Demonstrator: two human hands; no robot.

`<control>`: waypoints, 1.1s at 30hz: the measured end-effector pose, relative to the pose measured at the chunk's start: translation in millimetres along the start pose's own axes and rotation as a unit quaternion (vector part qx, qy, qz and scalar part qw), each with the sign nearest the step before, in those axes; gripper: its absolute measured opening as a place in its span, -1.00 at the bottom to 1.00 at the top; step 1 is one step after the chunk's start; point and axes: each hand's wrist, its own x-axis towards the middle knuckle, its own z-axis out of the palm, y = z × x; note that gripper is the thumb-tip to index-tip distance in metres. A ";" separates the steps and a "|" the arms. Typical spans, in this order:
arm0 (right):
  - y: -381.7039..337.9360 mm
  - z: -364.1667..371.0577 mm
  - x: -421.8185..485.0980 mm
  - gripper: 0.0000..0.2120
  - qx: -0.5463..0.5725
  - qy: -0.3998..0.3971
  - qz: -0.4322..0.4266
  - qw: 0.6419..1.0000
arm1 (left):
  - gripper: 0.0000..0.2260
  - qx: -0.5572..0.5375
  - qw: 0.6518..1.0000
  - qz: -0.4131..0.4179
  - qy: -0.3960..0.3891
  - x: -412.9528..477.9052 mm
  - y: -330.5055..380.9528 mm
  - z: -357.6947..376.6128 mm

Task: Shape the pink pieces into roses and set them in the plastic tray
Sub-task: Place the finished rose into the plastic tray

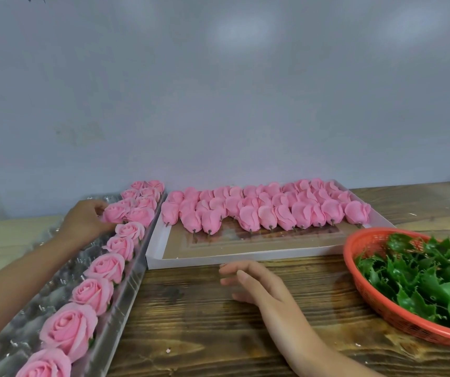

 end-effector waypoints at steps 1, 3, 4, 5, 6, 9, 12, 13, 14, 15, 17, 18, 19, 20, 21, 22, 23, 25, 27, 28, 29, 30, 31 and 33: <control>-0.1 0.0 0.2 -0.76 0.000 -0.002 0.000 1.000 | -0.75 0.017 1.000 0.007 0.003 0.3 0.9 0.1; -0.3 0.1 0.2 -0.75 0.001 -0.004 0.001 1.000 | -0.76 0.036 0.999 0.009 0.005 0.0 2.9 -0.3; -0.3 0.2 0.2 -0.75 0.002 -0.003 0.001 1.000 | -0.75 0.043 0.999 0.005 0.004 0.0 3.5 -0.8; -0.4 0.3 0.1 -0.75 0.003 -0.003 0.001 1.000 | -0.74 0.051 0.999 0.001 0.003 0.7 4.0 -1.3; -0.7 0.5 0.0 -0.75 0.003 -0.004 0.002 1.000 | -0.73 0.057 0.998 -0.003 0.000 1.7 4.5 -2.2; -1.6 0.6 -0.1 -0.75 0.003 -0.007 0.004 1.000 | -0.75 0.075 0.997 -0.016 -0.025 3.1 6.9 -5.1; -2.8 0.7 -0.4 -0.75 -0.001 -0.008 0.007 1.000 | -0.77 0.072 0.996 -0.025 -0.039 1.3 6.5 -5.7; -3.3 0.8 -0.4 -0.75 -0.003 -0.009 0.007 1.000 | -0.77 0.070 0.997 -0.024 -0.037 0.9 6.0 -5.5; -3.8 0.8 -0.7 -0.75 -0.005 -0.011 0.006 1.000 | -0.77 0.073 0.996 -0.021 -0.038 0.8 5.9 -5.1; -4.3 1.1 -0.8 -0.75 -0.007 -0.013 0.005 1.000 | -0.79 0.081 0.996 -0.017 -0.045 1.3 6.3 -5.3; -4.8 1.1 -1.2 -0.75 -0.006 -0.016 0.004 1.000 | -0.83 0.094 0.993 -0.014 -0.068 3.8 8.0 -7.6; -4.8 0.9 -1.2 -0.75 -0.005 -0.017 0.003 1.000 | -0.83 0.090 0.993 -0.016 -0.081 5.4 9.0 -9.5; -4.9 0.6 -1.3 -0.75 -0.004 -0.018 0.002 1.000 | -0.82 0.082 0.992 -0.019 -0.090 6.5 10.0 -11.1; -5.0 0.5 -1.5 -0.75 -0.004 -0.019 0.002 1.000 | -0.80 0.072 0.993 -0.023 -0.095 6.7 11.2 -12.6; -5.2 0.2 -1.5 -0.75 -0.004 -0.021 0.002 1.000 | -0.79 0.059 0.994 -0.026 -0.094 6.5 12.3 -13.5; -5.1 0.1 -1.6 -0.75 -0.006 -0.022 0.002 1.000 | -0.79 0.044 0.995 -0.027 -0.088 5.6 13.3 -13.9; -5.2 0.1 -1.6 -0.75 -0.007 -0.024 0.003 1.000 | -0.79 0.031 0.996 -0.028 -0.082 4.9 13.7 -14.0; -5.2 0.1 -1.5 -0.75 -0.009 -0.026 0.004 1.000 | -0.79 0.028 0.997 -0.032 -0.071 3.5 12.5 -12.1; -4.9 -0.3 -1.4 -0.76 -0.011 -0.026 0.004 1.000 | -0.82 0.042 0.997 -0.036 -0.063 3.3 10.5 -9.2; -4.7 -0.4 -1.4 -0.76 -0.013 -0.027 0.004 1.000 | -0.83 0.048 0.997 -0.037 -0.057 3.4 10.2 -8.1; -4.5 -0.5 -1.2 -0.75 -0.017 -0.028 0.003 0.999 | -0.83 0.053 0.997 -0.036 -0.053 3.4 10.0 -6.8; -4.3 -0.5 -1.2 -0.75 -0.019 -0.029 0.002 0.999 | -0.83 0.055 0.997 -0.034 -0.053 3.1 10.2 -5.6; -4.0 -0.5 -1.1 -0.75 -0.020 -0.029 0.001 0.999 | -0.83 0.056 0.996 -0.030 -0.054 2.8 10.1 -4.5; -3.5 -0.2 -0.9 -0.75 -0.022 -0.029 -0.001 0.999 | -0.87 0.060 0.996 -0.024 -0.053 2.2 9.8 -3.5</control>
